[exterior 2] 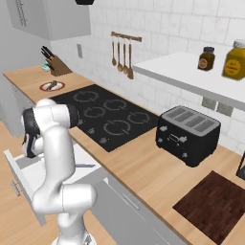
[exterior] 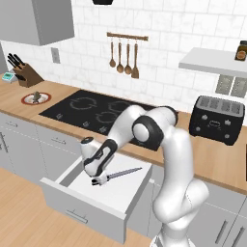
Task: Pick up the knife from the drawer and place it on the cutting board. Then place the meat from the plate to the cutting board.
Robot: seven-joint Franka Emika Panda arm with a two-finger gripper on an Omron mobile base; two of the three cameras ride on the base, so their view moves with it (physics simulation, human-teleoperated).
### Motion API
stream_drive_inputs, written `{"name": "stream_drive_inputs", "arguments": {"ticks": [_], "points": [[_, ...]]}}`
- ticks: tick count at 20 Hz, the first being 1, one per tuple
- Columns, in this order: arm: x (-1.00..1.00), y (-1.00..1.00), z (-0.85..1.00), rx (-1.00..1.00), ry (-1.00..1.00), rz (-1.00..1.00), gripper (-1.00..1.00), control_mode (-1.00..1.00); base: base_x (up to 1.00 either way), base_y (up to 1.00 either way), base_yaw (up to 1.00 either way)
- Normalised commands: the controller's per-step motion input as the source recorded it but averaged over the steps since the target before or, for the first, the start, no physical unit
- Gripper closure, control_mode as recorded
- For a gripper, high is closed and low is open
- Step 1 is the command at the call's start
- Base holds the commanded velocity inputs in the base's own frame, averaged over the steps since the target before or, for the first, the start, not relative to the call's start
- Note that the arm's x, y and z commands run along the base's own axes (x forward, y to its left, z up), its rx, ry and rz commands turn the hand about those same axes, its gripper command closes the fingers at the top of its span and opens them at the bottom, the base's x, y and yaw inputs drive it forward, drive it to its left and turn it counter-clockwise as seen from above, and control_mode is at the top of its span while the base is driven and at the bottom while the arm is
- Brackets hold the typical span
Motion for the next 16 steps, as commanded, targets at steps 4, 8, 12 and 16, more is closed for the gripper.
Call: {"name": "stream_drive_inputs", "arguments": {"ticks": [4, 8, 12, 16], "points": [[-0.19, -0.16, -0.13, 0.0, 0.0, 0.09, -1.0, -1.0, 0.0, 0.0, 0.0], [0.14, -0.18, -0.06, 0.0, 0.0, 0.1, -1.0, -1.0, 0.0, 0.0, 0.0], [0.54, -0.01, 0.0, 0.0, 0.0, 0.06, -1.0, -1.0, 0.0, 0.0, 0.0], [0.27, 0.1, -0.02, 0.0, 0.0, 0.04, -1.0, -1.0, 0.0, 0.0, 0.0]]}}
